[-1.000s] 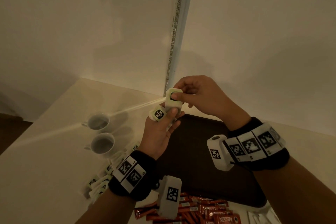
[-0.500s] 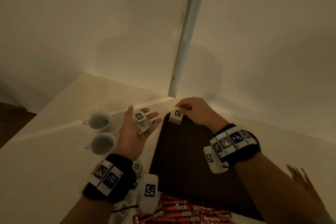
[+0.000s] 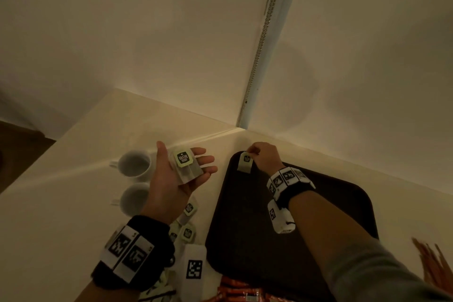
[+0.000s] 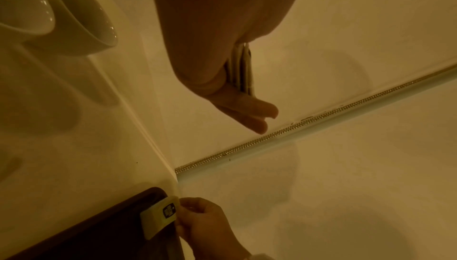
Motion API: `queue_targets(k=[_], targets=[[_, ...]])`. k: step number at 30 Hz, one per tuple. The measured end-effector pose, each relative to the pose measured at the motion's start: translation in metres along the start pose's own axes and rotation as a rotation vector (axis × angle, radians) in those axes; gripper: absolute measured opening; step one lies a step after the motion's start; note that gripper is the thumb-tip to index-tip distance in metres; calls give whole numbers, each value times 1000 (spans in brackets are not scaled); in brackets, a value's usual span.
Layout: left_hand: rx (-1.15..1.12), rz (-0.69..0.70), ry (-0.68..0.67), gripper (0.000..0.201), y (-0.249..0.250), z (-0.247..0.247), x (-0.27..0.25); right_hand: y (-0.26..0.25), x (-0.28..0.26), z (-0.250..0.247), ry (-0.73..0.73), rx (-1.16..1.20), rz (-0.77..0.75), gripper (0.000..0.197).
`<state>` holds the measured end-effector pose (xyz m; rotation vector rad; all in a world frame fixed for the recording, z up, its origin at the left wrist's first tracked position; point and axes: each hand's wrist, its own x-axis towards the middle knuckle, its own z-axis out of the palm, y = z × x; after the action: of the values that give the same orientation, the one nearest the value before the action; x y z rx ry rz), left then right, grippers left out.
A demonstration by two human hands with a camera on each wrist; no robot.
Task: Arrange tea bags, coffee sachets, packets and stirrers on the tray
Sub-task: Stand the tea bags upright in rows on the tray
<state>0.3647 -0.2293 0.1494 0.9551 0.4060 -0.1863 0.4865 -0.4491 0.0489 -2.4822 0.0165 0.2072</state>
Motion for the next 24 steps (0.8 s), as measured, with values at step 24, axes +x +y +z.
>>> queue_targets(k=[24], targets=[[132,-54,-162,70,2,32,11,-120,-73,-69,-121,308,-598,24]])
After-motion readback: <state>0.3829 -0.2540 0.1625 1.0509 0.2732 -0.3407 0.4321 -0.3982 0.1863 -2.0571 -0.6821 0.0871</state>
